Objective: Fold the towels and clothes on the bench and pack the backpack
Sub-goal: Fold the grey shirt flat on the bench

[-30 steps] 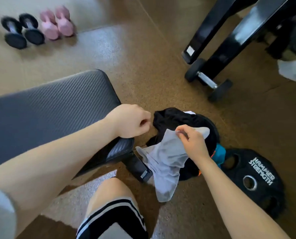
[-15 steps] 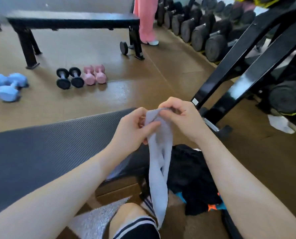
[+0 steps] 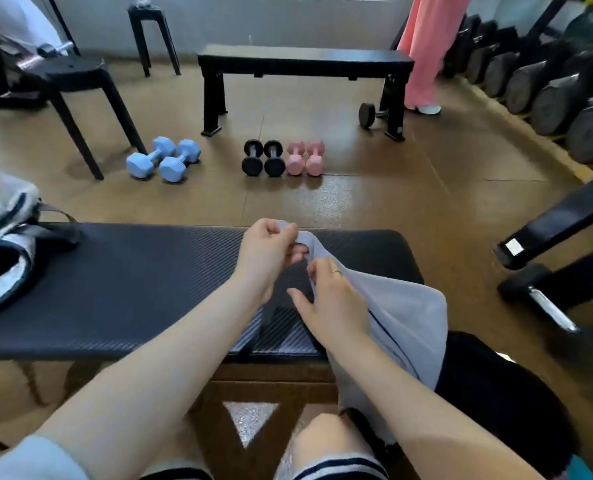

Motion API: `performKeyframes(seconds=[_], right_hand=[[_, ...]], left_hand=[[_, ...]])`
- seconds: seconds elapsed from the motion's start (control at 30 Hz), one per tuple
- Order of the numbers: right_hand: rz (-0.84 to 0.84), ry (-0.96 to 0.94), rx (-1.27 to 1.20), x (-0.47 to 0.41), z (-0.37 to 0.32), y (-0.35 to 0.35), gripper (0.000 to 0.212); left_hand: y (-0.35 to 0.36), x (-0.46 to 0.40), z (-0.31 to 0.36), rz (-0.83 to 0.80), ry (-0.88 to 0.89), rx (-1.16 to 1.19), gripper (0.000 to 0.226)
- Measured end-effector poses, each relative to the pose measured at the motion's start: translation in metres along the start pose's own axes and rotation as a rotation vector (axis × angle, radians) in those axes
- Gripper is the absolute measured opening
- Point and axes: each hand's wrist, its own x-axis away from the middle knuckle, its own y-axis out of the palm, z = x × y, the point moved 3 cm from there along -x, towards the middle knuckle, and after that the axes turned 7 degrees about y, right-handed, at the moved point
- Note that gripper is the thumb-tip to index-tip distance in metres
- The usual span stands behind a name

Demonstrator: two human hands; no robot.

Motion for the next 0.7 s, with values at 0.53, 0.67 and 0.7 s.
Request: performKeyframes(seconds=[0.53,0.67,0.7], right_hand=[[0.207,0.266,-0.174,-0.014,0.023,-0.023,0.039],[0.268,0.198,-0.264,-0.004,0.03,-0.028,0.016],[0.278,0.168,-0.339,0.002,0.034,-0.03,0.011]], left_hand=[[0.027,0.014,0.016,-0.367,0.244,-0.01,0.012],[0.043,0.021,0.017,-0.387,0.324,-0.122,0.01],[0.046,0.022,0.017,-0.38,0.329,-0.152,0.012]])
